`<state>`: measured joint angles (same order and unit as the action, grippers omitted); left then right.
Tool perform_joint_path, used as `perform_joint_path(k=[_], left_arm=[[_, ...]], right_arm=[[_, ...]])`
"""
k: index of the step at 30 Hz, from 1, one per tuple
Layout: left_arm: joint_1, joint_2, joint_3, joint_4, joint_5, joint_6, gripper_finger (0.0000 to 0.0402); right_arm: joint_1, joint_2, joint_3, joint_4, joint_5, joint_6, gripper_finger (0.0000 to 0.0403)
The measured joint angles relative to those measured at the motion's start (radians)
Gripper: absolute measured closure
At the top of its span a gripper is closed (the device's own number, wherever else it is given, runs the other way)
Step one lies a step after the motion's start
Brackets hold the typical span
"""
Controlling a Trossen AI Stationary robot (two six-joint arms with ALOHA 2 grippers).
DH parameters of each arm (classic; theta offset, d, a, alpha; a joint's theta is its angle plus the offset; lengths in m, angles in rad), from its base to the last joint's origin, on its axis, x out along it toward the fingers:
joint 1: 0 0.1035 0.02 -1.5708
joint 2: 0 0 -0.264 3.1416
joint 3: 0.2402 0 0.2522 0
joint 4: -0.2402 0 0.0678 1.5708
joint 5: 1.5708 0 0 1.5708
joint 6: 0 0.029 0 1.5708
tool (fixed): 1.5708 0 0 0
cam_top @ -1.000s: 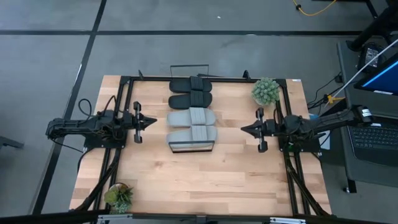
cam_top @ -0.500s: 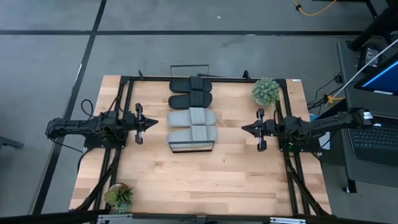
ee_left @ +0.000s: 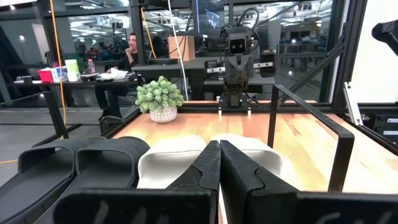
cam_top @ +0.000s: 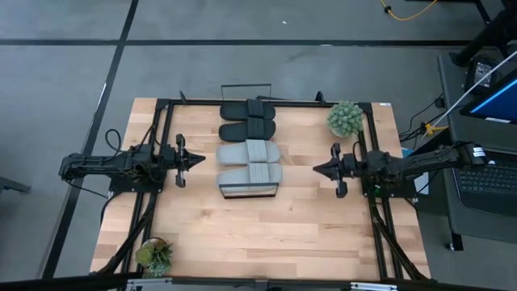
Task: Pick and place slides into the shelf
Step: Return to Home Position
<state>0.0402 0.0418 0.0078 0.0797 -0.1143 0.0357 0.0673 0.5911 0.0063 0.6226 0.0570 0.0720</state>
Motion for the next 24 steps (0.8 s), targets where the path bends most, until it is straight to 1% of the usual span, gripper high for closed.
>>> perform_joint_path(k=[4,9,14,17,20,24], left_arm=[[0.0,0.0,0.0,0.0,0.0,0.0,0.0402],[0.0,0.0,0.0,0.0,0.0,0.0,0.0402],[0.0,0.0,0.0,0.001,0.0,0.0,0.0401],[0.0,0.0,0.0,0.001,0.0,0.0,0.0401],[0.0,0.0,0.0,0.001,0.0,0.0,0.0402],[0.0,0.0,0.0,0.001,0.0,0.0,0.0402]], right_arm=[[0.0,0.0,0.0,-0.05,0.0,0.08,0.0395],[0.0,0.0,0.0,-0.068,0.0,0.027,0.0395],[0.0,0.0,0.0,-0.066,0.0,0.027,0.0395],[0.008,-0.005,0.0,-0.076,0.005,-0.006,0.0395],[0.021,-0.055,0.0,-0.1,-0.001,-0.063,0.0395],[0.02,-0.185,0.0,-0.193,0.0,-0.078,0.0395]])
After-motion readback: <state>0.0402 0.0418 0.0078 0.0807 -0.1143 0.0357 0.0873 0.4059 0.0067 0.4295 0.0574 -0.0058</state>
